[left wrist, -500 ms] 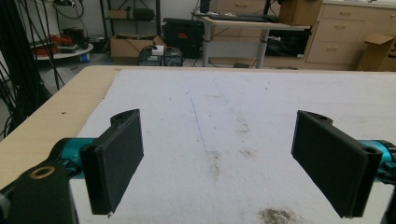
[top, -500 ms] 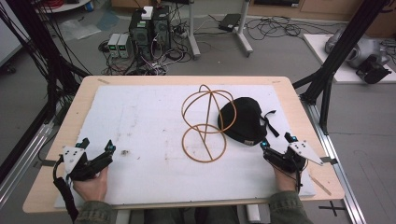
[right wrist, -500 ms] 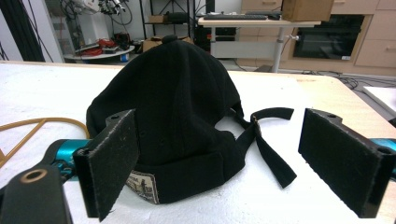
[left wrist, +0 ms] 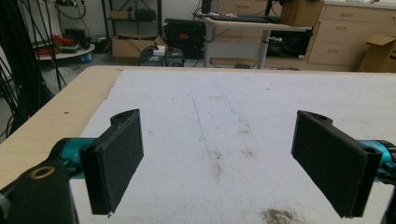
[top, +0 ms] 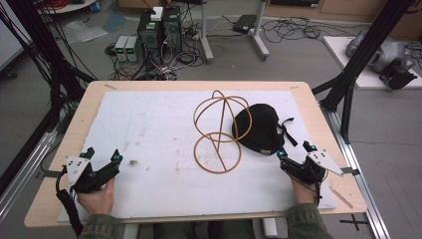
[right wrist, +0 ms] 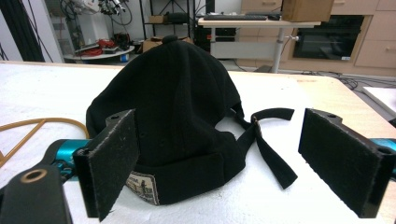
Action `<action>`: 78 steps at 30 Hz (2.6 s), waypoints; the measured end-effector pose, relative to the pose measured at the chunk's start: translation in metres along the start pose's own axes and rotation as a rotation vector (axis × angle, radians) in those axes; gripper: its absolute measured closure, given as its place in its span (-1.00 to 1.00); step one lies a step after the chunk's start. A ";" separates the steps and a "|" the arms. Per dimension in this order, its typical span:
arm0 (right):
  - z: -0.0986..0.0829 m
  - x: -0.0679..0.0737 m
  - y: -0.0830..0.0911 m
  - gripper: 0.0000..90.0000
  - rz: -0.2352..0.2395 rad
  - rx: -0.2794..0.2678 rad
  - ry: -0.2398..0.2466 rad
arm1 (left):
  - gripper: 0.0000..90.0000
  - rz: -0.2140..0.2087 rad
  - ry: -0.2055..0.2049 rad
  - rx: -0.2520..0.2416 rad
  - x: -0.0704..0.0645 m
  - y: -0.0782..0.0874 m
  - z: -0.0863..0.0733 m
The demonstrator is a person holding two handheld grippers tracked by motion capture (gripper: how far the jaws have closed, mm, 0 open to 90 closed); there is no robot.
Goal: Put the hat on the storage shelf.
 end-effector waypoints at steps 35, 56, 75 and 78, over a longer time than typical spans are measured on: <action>0.009 0.000 -0.015 -0.74 -0.011 -0.015 -0.005 | -0.62 0.004 -0.024 -0.022 -0.002 0.001 0.002; 0.018 0.010 -0.056 -0.74 0.083 0.105 0.028 | -0.62 -0.010 -0.029 -0.020 -0.006 0.001 0.003; 0.022 0.013 -0.100 -0.67 0.078 0.179 0.026 | -0.61 -0.008 -0.022 -0.031 -0.005 0.001 0.006; 0.019 0.014 -0.101 -0.65 0.088 0.196 0.030 | -0.61 -0.008 -0.016 -0.029 -0.005 0.001 0.006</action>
Point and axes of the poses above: each handheld gripper's, and its own axes: y roughly backward along the jaws, z roughly out of its top, x roughly to its left, the point moved 5 cm from there along -y, roughly forward along the jaws, and after that the axes turned 4 degrees about y, right-handed, at the moved point
